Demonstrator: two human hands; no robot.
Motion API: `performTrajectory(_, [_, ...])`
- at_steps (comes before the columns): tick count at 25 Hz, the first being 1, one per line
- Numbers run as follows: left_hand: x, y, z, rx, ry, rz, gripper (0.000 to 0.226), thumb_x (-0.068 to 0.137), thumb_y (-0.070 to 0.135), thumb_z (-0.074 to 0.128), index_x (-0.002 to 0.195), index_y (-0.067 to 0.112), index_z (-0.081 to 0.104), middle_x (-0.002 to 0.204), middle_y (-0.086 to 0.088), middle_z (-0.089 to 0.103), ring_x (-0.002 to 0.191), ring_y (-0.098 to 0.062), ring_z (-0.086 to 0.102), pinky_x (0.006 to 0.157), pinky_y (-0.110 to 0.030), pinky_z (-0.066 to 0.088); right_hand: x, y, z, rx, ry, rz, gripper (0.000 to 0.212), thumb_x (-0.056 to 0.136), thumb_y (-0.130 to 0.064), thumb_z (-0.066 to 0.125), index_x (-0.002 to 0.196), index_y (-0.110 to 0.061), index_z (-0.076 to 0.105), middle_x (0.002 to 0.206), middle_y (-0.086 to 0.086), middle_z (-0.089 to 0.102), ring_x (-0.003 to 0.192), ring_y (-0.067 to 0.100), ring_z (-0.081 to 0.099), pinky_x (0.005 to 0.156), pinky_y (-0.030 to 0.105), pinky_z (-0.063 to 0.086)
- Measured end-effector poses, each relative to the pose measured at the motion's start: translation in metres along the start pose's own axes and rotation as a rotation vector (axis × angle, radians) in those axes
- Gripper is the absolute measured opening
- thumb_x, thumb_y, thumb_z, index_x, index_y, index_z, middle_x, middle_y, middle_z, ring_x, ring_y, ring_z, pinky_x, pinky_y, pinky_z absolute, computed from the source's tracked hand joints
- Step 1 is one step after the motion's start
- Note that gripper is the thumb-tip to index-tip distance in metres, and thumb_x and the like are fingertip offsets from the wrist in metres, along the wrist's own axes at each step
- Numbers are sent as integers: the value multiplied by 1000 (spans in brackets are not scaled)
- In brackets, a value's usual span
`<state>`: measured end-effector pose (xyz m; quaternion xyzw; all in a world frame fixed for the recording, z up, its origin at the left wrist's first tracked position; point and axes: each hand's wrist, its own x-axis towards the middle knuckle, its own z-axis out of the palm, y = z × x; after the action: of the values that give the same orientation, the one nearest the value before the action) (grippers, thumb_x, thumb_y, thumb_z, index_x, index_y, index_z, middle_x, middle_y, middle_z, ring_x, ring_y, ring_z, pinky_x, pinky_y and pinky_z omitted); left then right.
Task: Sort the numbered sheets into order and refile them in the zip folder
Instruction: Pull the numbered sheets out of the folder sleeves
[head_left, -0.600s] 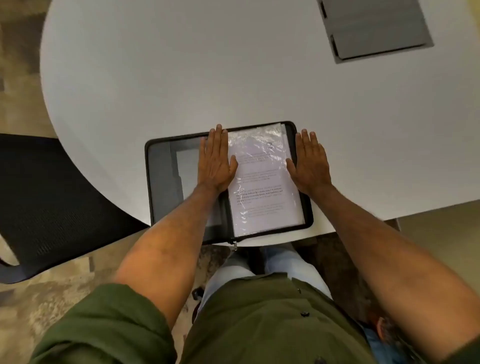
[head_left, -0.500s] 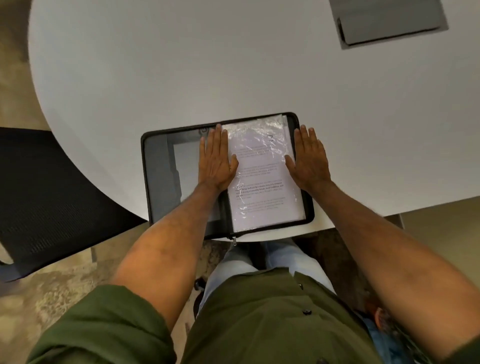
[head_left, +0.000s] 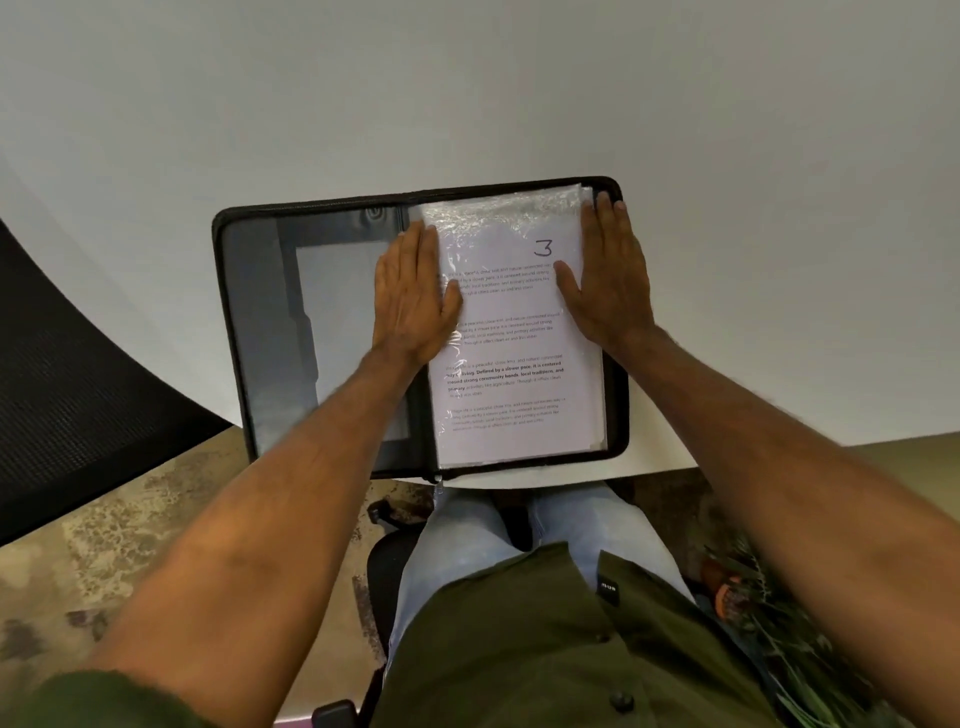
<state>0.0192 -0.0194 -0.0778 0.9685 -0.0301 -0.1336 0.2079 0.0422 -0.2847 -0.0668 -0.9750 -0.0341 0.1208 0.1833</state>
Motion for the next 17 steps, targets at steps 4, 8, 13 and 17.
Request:
performTrajectory(4, [6,-3,17,20,80,-6,66,104,37,40,161,7,22,168,-14,20,154,-31,21,125,-52,16,15,9,11,8,49,-18,74,106,-47,37,163,-8,13,171,14,10,159,31,8,126,49,20])
performTrajectory(8, [6,-2,32,4,126,-26,65,107,32,38,163,8,16,171,-12,11,158,-28,8,128,-51,4,20,12,21,-64,89,-81,68,108,-48,32,164,-12,17,171,15,13,158,32,11,125,50,20])
performTrajectory(13, [7,4,40,77,153,-100,66,106,39,31,164,12,14,172,-8,10,159,-24,6,128,-49,4,22,18,28,-101,121,-99,64,109,-49,32,162,-14,25,170,17,16,158,34,13,125,51,20])
performTrajectory(17, [8,3,42,75,155,-100,66,106,40,31,164,13,14,172,-8,10,159,-24,6,128,-49,4,25,17,29,-82,160,-116,59,108,-45,40,160,-19,34,169,18,19,157,36,14,125,50,20])
